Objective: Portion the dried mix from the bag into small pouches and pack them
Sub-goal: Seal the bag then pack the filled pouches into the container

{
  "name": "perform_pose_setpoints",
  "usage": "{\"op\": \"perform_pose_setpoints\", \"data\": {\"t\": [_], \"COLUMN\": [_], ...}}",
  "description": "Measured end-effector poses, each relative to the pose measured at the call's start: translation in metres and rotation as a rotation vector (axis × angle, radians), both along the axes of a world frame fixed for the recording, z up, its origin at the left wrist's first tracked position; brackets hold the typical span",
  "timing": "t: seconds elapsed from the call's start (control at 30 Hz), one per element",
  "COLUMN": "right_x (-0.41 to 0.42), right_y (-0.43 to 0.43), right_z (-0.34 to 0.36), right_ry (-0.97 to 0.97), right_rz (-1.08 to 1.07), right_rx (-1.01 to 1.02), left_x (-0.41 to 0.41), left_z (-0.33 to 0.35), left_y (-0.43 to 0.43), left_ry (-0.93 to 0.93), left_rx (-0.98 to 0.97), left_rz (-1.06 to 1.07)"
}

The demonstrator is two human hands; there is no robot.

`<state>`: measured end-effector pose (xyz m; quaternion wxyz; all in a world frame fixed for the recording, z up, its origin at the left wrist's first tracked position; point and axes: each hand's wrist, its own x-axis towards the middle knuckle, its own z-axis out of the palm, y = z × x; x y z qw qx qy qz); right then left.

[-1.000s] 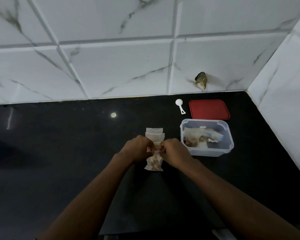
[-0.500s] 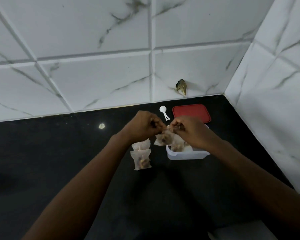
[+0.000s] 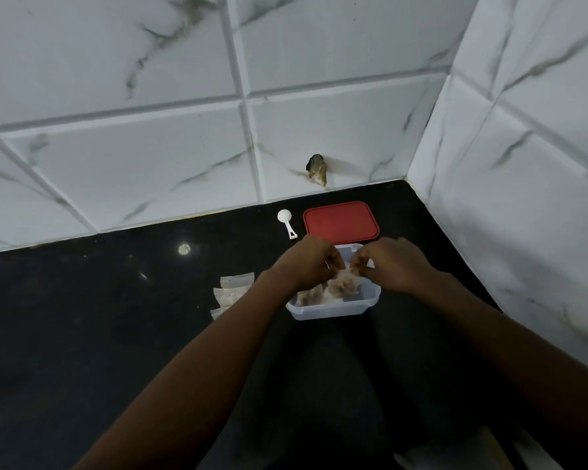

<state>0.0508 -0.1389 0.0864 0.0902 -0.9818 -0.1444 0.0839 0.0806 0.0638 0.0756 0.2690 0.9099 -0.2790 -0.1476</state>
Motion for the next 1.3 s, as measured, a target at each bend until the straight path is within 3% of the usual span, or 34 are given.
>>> {"op": "perform_pose_setpoints", "data": {"t": [0.23,0.43,0.6,0.7,0.77,0.87,1.0,1.2,1.3], "right_x": [0.013,0.022,0.023,0.018,0.014,0.006,-0.004,-0.02,-0.028], "right_y": [0.015,0.029,0.025,0.03,0.047,0.088,0.144,0.198,0.209], "right_z": [-0.021,-0.032,-0.032,-0.029,-0.024,-0.015,-0.022,-0.031,-0.038], "right_ry": [-0.093,-0.081,-0.081,-0.176,-0.142,-0.059,0.053,0.18,0.214], "right_rz": [0.118,0.114,0.019,-0.065,-0.1,-0.067,0.03,0.113,0.112], "right_rx": [-0.31,-0.303,-0.125,0.193,0.424,0.533,0.49,0.211,0.164], "left_x": [0.006,0.016,0.016,0.013,0.008,-0.003,-0.016,-0.036,-0.045], "left_z": [-0.019,-0.025,-0.017,-0.007,0.001,0.011,0.007,-0.012,-0.027], "left_y": [-0.015,-0.008,0.01,0.031,0.052,0.09,0.14,0.173,0.178], "left_ry": [-0.071,-0.112,-0.084,-0.066,-0.056,-0.007,0.091,0.17,0.195], "left_rx": [0.292,0.346,0.199,0.064,-0.008,0.009,0.178,0.347,0.379], "left_rz": [0.042,0.074,0.122,0.197,0.263,0.324,0.287,0.222,0.23]}}
